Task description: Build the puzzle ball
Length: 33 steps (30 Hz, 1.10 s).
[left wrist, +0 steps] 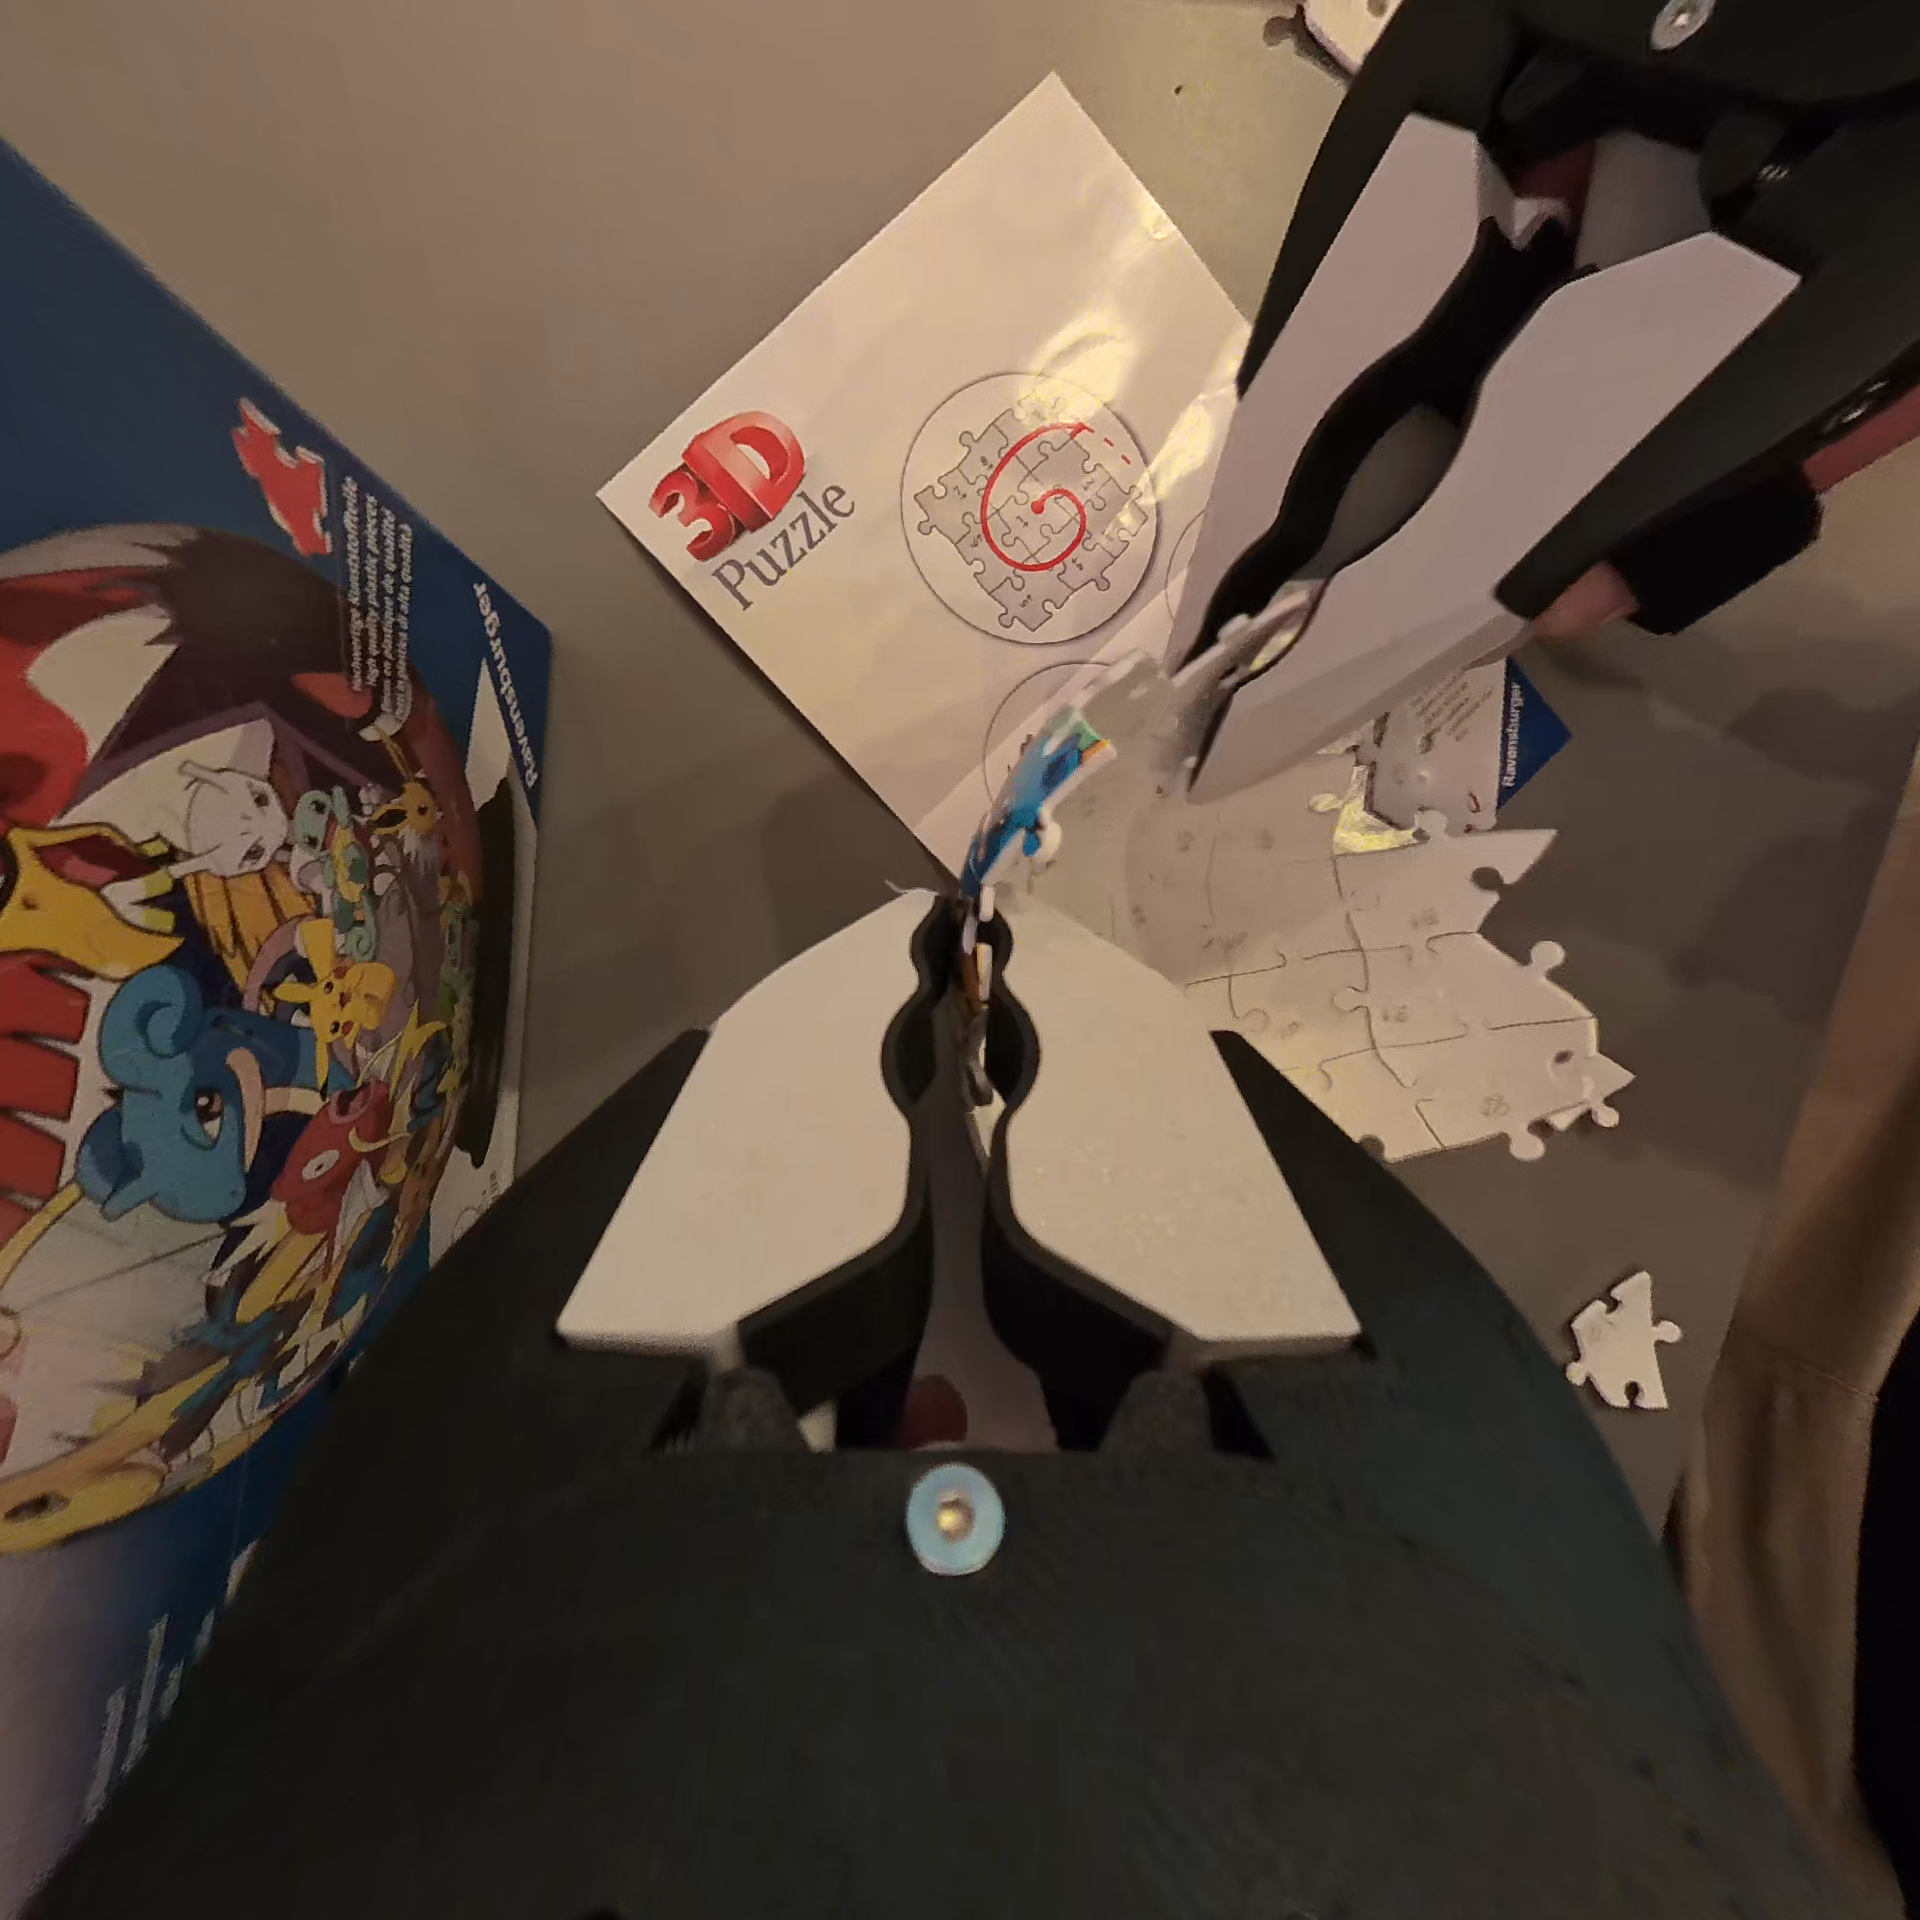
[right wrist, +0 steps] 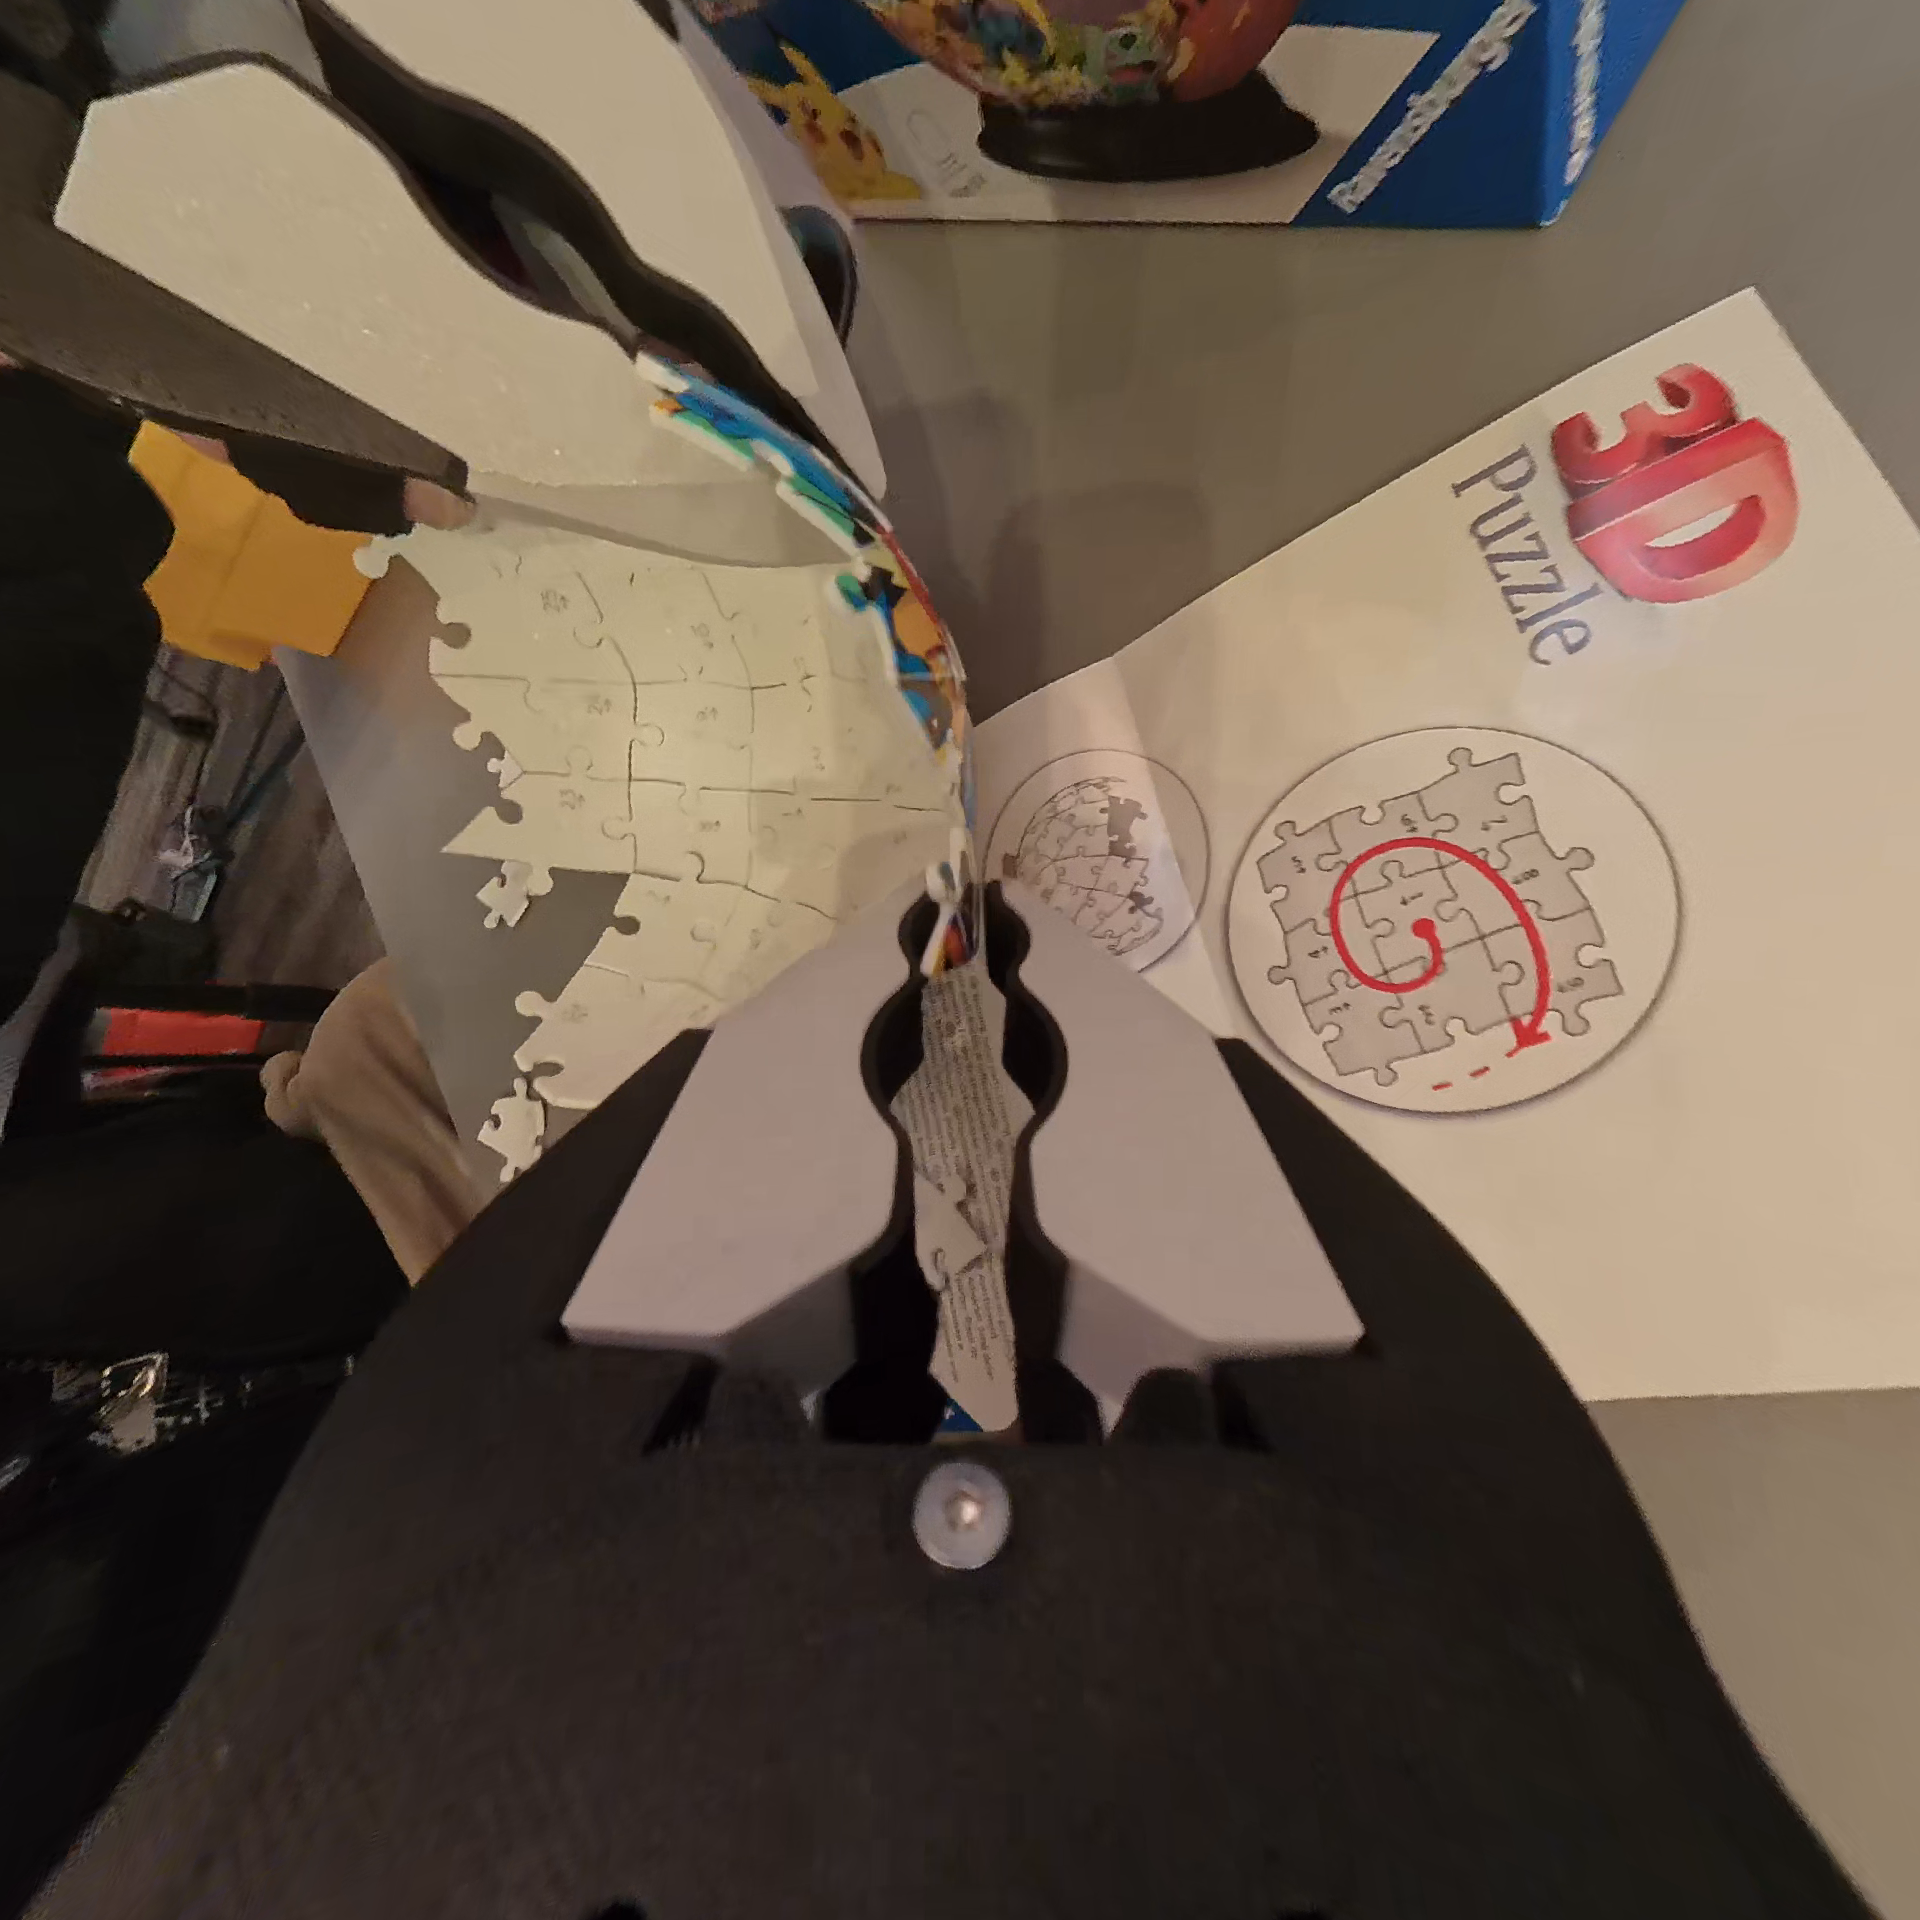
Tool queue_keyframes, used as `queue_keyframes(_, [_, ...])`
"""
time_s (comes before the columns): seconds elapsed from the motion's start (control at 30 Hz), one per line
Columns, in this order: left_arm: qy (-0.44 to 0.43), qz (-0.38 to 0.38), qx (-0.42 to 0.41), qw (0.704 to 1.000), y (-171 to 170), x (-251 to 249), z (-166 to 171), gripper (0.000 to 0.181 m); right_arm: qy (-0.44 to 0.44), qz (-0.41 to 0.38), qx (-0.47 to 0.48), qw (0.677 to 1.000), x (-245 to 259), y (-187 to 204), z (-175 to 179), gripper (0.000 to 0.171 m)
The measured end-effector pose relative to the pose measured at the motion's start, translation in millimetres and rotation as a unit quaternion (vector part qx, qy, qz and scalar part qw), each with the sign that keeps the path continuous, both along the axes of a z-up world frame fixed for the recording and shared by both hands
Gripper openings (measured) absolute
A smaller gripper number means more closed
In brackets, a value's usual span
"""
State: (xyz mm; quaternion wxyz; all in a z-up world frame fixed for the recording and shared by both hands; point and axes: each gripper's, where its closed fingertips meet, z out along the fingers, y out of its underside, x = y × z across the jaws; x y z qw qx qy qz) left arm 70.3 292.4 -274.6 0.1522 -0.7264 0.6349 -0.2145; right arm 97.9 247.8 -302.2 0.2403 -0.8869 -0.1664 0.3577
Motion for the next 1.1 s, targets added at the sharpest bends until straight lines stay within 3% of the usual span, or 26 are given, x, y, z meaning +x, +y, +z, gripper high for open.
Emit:
queue_keyframes(0.1, [-0.014,0.005,0.006,1.000,-0.3,1.4,4.9,0.003,-0.008,0.000,0.017,1.000,4.2,-0.2,7.0,0.016])
queue_keyframes(0.27, [-0.016,0.016,0.026,0.999,1.8,1.5,8.3,0.003,-0.025,0.017,0.018,0.999,4.2,-5.5,6.1,0.018])
queue_keyframes(0.37, [-0.021,0.018,0.028,0.999,-1.4,3.0,10.9,0.003,-0.031,0.012,0.028,0.999,5.5,-2.9,8.4,0.005])
queue_keyframes(1.1, [-0.027,0.045,0.088,0.995,1.2,5.5,17.3,0.003,0.025,-0.024,0.006,0.999,6.6,4.5,8.8,0.001])
